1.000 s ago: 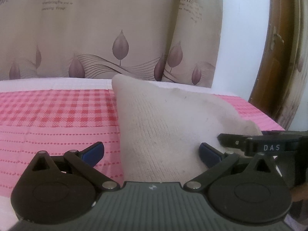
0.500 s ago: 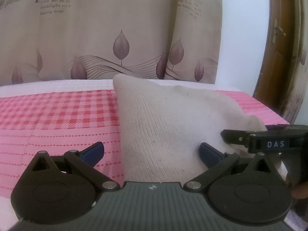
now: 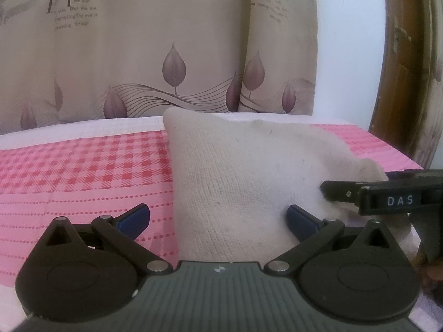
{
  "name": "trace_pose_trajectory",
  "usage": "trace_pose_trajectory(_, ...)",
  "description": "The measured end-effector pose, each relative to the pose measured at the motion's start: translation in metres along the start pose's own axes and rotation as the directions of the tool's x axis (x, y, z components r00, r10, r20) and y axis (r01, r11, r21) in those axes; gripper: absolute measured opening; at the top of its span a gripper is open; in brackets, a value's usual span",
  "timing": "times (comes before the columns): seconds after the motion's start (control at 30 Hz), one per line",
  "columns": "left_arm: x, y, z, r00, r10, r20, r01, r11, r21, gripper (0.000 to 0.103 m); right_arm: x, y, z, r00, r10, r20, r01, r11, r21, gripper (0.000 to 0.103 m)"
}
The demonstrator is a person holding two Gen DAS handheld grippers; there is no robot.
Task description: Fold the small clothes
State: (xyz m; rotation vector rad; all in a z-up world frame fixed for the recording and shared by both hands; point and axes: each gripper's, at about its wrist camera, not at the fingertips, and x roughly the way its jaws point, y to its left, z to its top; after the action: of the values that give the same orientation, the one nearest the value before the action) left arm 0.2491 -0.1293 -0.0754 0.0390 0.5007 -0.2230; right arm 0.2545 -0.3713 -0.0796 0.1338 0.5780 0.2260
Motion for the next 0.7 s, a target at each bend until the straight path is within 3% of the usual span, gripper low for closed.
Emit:
trace_pose_trajectory(0.5, 0.0, -0.002, 0.0, 1.0, 0.006, -0.004, -0.006, 1.0, 0.006, 0.103, 0.0, 0.0, 0.0, 1.0, 0.001, -0.001, -0.001, 1.0, 0.001, 0.103)
trace_pose_trajectory(0.7, 0.007, 0.009, 0.0, 0.998, -0.044, -0.043, 0.043, 0.998, -0.039, 0.103, 0.002, -0.005, 0.001, 1.0, 0.024, -0.019, -0.023, 0.999, 0.034, 0.103)
